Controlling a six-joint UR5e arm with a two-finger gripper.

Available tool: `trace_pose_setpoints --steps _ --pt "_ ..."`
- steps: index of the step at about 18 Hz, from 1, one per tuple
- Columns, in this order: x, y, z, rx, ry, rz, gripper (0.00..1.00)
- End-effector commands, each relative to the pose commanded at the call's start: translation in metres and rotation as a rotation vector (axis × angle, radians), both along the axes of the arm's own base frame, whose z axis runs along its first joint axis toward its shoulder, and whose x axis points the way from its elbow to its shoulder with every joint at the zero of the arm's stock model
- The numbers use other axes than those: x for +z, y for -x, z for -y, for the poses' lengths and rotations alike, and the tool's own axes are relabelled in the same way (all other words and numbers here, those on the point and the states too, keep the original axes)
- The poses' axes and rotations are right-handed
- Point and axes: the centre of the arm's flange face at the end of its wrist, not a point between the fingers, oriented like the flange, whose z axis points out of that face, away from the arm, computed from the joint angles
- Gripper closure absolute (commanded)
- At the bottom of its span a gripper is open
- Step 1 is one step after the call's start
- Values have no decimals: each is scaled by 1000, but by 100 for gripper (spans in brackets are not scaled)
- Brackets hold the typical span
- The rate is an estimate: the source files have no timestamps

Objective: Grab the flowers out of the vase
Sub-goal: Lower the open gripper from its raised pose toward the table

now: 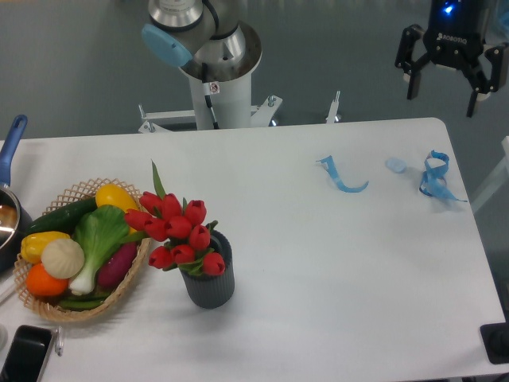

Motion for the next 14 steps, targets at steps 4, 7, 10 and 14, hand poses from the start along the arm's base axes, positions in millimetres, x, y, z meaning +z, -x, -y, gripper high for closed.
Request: trace_pose_setpoints --steps 4,7,10,14 --pt "5 -5 -3 -4 7 -11 0" --pt "3 -12 -6 -14 0 -7 0" --pt "-2 -15 -7 12 -14 19 0" --pt "-3 -27 -12 92 -73 10 0"
